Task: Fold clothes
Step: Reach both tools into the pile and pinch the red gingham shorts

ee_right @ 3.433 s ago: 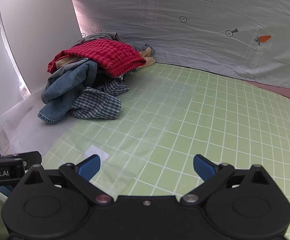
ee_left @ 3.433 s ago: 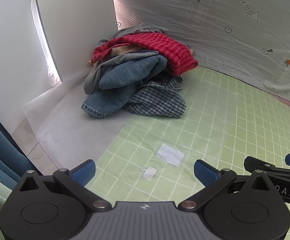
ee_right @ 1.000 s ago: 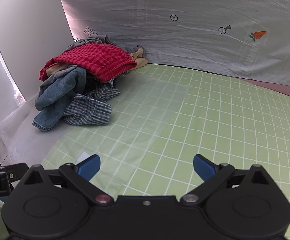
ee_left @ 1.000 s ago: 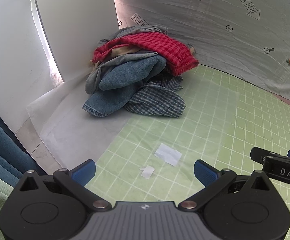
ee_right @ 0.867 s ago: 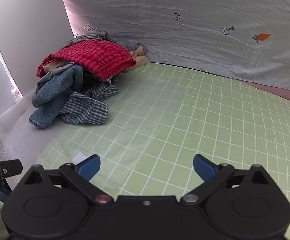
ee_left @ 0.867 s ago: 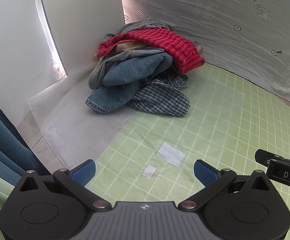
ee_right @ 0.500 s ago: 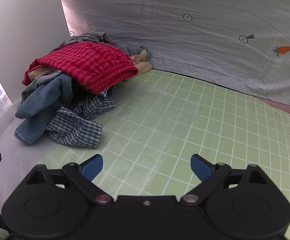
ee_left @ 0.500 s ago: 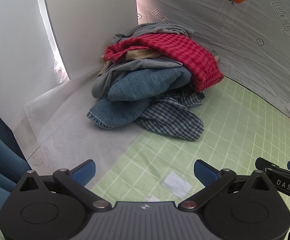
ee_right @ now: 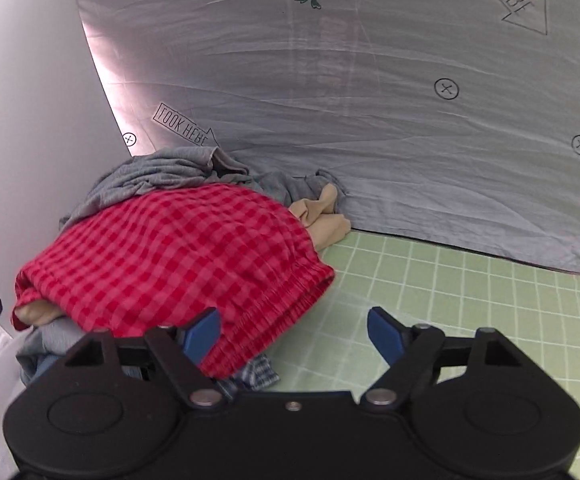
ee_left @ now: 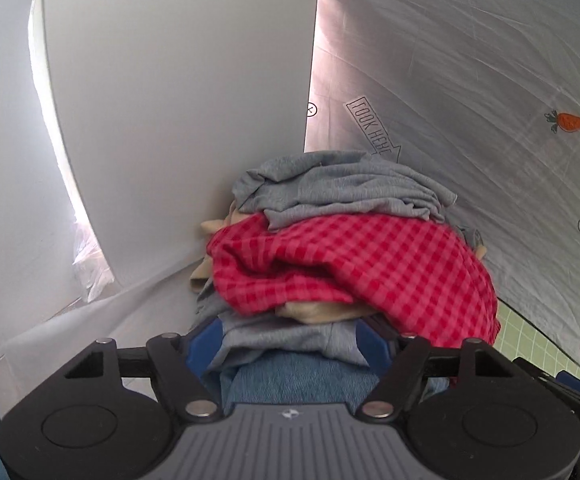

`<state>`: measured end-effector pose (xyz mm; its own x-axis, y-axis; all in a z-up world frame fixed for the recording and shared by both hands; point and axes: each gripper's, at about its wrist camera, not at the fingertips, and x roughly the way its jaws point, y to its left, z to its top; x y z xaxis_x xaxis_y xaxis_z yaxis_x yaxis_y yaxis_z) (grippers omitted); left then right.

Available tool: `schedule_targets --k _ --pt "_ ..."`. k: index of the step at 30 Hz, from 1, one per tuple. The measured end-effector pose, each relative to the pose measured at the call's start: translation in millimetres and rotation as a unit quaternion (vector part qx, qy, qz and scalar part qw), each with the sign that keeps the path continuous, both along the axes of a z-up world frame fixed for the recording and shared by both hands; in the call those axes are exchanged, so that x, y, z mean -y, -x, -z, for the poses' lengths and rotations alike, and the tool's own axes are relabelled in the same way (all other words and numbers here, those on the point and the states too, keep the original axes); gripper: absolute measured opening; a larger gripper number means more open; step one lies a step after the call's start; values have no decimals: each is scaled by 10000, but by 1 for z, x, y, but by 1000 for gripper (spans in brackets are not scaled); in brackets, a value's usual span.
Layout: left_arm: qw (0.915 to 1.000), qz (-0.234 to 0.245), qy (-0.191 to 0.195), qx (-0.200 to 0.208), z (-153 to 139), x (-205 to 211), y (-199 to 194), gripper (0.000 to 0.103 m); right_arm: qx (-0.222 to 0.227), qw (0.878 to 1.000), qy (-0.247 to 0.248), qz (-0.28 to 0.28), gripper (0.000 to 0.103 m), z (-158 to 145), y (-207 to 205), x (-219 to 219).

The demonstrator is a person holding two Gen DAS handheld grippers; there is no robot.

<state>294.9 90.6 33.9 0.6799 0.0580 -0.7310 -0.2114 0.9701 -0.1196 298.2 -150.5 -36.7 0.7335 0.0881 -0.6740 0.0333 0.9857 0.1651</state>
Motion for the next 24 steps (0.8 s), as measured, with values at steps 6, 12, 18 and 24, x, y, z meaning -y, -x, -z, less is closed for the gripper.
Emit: schedule_targets --k 6,12,18,24 --pt "9995 201 237 -18 22 -8 -51 62 -172 9981 -557 181 77 18 -54 -13" --pt "9985 352 395 -101 40 -9 -75 33 -472 9949 -860 221 50 41 -76 -16" --pt "9990 410 160 -16 39 -3 -76 20 -304 9966 -768 -19 13 37 -73 -25" --pt "9985 499 -129 190 29 8 -65 4 151 9994 -309 -12 4 18 -48 -21"
